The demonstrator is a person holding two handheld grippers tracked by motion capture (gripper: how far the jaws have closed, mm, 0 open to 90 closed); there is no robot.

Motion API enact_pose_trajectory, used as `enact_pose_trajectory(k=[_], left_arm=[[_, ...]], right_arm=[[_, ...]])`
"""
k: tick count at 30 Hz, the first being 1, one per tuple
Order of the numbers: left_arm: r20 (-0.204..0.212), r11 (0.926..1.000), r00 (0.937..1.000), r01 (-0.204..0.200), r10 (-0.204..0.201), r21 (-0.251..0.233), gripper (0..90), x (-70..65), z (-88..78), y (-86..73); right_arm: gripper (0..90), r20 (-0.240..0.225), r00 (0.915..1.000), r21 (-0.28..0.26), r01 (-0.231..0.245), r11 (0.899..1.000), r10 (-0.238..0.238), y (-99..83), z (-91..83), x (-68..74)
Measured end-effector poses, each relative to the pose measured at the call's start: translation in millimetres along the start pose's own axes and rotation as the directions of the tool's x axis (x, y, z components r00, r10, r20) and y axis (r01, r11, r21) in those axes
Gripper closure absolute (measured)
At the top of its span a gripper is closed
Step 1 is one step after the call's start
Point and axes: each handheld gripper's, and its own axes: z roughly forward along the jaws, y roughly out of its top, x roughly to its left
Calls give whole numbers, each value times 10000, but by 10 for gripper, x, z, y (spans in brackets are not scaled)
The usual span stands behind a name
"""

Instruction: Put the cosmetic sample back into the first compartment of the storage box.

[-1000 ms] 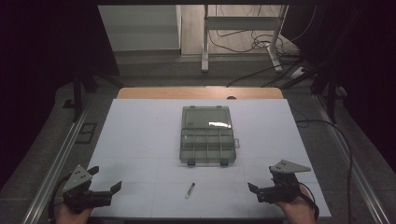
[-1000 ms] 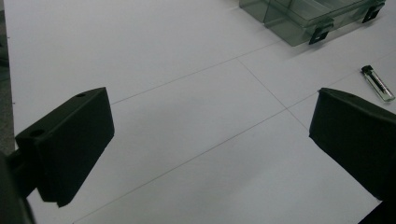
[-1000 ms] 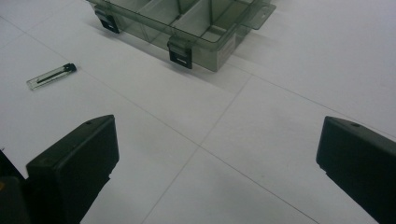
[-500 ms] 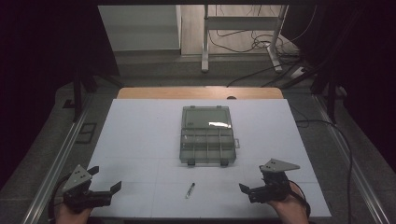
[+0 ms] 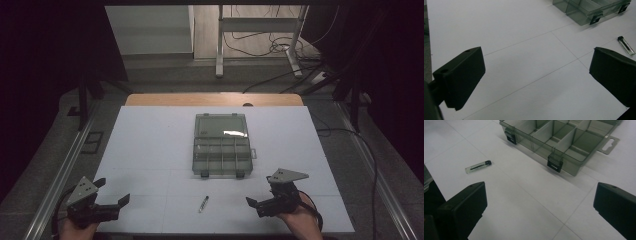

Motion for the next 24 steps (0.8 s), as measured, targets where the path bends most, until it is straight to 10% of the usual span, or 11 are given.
enact_pose_trajectory(k=[24], left_arm=[[-7, 10000, 10000, 39, -39, -7, 9, 6, 1, -1]], right_arm=[[0, -1067, 9936, 382, 422, 9984, -379, 166, 340, 174]])
